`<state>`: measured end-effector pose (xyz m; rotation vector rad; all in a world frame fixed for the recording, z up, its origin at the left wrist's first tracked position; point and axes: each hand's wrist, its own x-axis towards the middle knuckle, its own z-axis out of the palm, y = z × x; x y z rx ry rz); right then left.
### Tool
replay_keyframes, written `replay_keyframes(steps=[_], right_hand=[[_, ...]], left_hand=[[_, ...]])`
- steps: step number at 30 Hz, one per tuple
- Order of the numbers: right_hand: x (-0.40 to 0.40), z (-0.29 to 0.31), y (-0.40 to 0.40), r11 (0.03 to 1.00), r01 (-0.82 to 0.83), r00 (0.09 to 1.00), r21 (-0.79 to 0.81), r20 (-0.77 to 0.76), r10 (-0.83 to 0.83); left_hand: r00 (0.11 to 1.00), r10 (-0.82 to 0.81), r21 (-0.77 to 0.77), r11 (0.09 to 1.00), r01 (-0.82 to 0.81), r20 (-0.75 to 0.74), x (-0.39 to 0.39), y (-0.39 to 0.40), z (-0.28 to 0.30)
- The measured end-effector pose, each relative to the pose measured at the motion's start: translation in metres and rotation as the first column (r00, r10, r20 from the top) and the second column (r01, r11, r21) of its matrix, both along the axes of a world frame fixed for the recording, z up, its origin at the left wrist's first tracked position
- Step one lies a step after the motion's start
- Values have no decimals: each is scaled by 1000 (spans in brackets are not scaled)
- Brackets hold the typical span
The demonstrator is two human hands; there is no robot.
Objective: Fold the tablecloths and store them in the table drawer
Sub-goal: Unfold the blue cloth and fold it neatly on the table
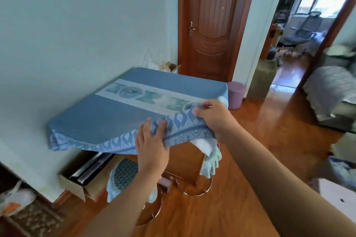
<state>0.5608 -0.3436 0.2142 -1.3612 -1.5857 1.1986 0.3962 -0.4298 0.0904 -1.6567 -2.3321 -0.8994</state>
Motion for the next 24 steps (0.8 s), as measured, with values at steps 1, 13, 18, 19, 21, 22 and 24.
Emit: replay_keyframes(steps=[1,13,18,19,21,22,24], right_hand=[[0,9,7,999,24,999,35,33,-25],[-99,26,-6,811,-411,511,416,842,-173],[-107,33,6,801,-171,627,574,690,-361],[-108,36,7,787,-161,635,596,673,-379],[-109,42,8,760,-124,650,638,631,-424],[-109,45,9,746,-94,665,659,599,-445],[-109,50,14,708,-22,702,706,515,-492]], left_hand=[[999,-19,46,999,20,-36,-13,5,12],[876,-429,76,888,454,-221,-106,66,130],[939,-333,149,928,343,-85,-156,68,80],[965,-256,121,958,260,-51,-174,65,60],[995,-96,85,992,96,0,-216,59,18],[1000,-13,58,998,12,19,-238,56,1],[989,141,-54,989,-139,35,-278,58,-16]])
